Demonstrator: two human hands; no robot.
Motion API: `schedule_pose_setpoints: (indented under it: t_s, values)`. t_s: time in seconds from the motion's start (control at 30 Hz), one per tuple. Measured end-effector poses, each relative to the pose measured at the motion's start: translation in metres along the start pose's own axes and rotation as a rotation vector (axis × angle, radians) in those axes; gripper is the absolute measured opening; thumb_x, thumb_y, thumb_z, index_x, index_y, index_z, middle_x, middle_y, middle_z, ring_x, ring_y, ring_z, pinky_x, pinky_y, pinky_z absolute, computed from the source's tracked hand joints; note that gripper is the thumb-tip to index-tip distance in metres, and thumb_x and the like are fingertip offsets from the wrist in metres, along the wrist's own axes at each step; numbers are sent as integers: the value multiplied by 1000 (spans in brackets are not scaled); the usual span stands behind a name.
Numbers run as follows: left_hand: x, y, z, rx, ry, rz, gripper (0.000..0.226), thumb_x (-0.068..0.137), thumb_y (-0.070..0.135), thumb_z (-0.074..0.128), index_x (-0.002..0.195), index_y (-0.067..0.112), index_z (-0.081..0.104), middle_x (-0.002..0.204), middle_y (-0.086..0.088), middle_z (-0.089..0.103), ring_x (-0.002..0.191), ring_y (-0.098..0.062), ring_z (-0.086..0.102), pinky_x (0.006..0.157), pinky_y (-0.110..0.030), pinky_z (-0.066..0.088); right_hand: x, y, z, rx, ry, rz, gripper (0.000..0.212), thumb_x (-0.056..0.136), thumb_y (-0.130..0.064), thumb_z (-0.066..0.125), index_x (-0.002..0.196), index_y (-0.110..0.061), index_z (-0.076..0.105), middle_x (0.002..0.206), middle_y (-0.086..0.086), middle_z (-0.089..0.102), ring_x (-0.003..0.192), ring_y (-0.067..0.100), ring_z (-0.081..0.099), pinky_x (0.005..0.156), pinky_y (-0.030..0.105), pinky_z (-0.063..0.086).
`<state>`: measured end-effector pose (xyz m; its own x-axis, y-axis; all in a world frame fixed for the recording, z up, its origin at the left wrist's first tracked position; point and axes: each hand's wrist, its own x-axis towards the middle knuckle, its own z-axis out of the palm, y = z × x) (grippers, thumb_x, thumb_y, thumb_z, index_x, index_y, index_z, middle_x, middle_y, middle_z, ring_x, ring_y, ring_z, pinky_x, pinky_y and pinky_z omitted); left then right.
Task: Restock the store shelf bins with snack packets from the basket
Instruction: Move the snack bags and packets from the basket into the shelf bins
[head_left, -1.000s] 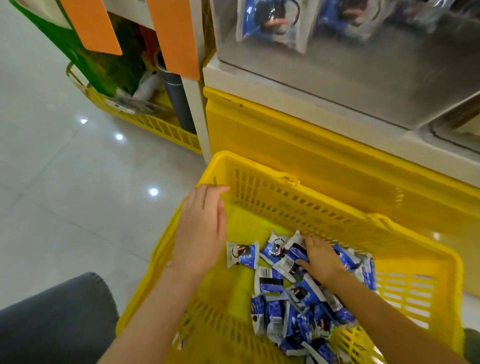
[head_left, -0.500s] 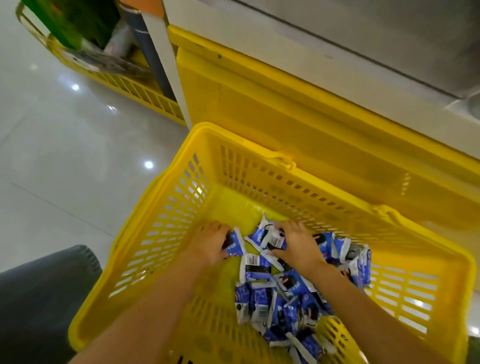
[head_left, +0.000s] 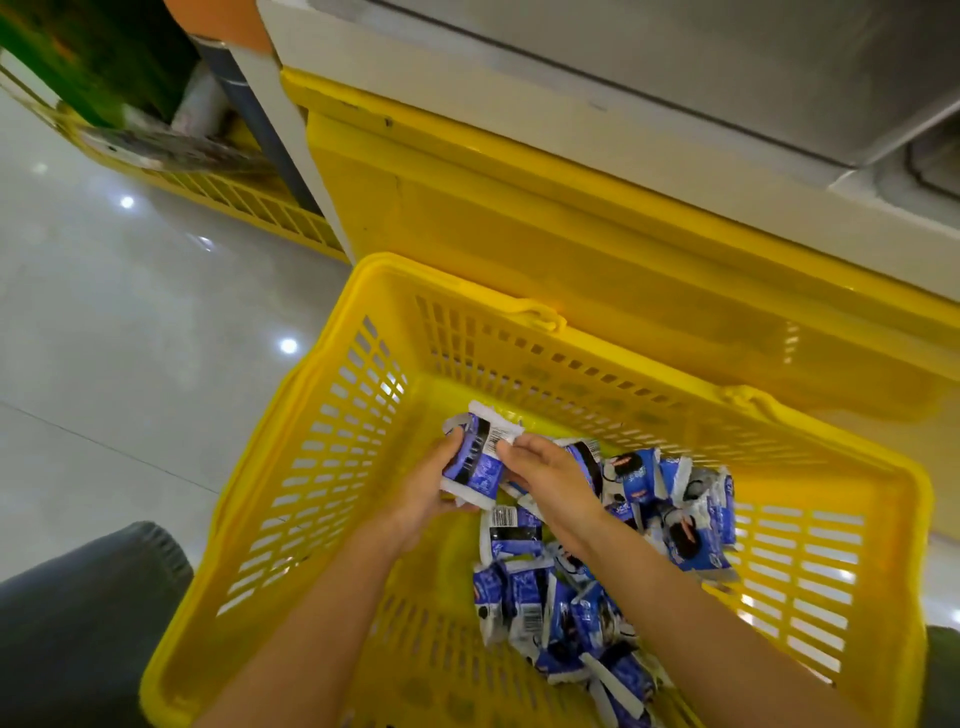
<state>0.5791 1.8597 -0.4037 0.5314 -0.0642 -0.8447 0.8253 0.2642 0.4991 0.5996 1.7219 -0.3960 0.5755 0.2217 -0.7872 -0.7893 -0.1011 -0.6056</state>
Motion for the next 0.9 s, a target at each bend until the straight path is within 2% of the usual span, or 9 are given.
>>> schedule_pose_setpoints:
  t_s: [0.07,0.13,0.23,0.33,0.43,0.5,0.67,0.8,0.9]
  values:
    - [-5,-3,-2,-12,-31,22,35,94,42,42,122,23,50,111,-4,64,94,-17,63,65,-27,52,2,0,7,-84,106,-63,10,89,-18,62,89,-10,57,83,-1,62,77,10,59,66,11,51]
    - [-6,-5,-6,6,-5,52,42,90,38,53,128,22,46,114,-2,62,95,-16,63,63,-27,55,5,1,9,-180,139,-141,22,89,-17,62,108,-7,58,87,-3,60,79,8,59,64,8,49]
    - [-6,-5,-15,11,41,95,43,85,34,61,125,25,48,107,5,63,86,-8,65,54,-19,52,15,2,-6,-465,224,-300,32,93,-19,56,124,-10,54,108,1,61,106,17,58,77,7,44]
    - [-6,-1,-21,-61,56,106,40,86,34,59,124,29,47,109,7,63,90,-8,65,57,-22,54,29,7,-35,-953,185,-331,47,93,-19,58,136,-11,42,140,7,45,130,22,41,104,29,36]
    - [-7,3,-23,-110,73,109,35,84,35,61,117,32,50,107,9,64,88,-7,66,61,-26,55,39,17,-50,-1188,78,-233,69,89,-27,62,146,-12,26,150,6,30,138,25,30,110,33,27]
    - [-8,5,-22,-112,79,116,33,82,35,63,113,33,51,106,8,65,87,-7,67,61,-27,55,44,23,-51,-1290,95,-221,72,87,-36,63,145,-14,27,149,6,33,136,25,31,110,34,25]
    - [-13,9,-17,-84,82,130,37,86,33,60,121,29,48,112,5,63,94,-10,64,69,-30,56,47,29,-38,-1346,52,-233,61,84,-47,63,134,-17,46,133,5,48,125,24,43,103,34,29]
    - [-24,12,-11,-77,102,163,38,87,34,59,123,28,46,110,5,63,95,-11,63,75,-31,53,31,23,-26,-1074,90,-291,47,87,-32,65,125,-9,49,129,10,52,117,26,50,93,33,42]
    - [-36,16,-5,-57,140,232,33,89,36,56,119,31,44,104,11,61,91,-4,60,75,-28,48,14,9,-23,-913,202,-308,50,88,-27,64,130,-7,44,133,13,50,120,28,49,92,32,41]
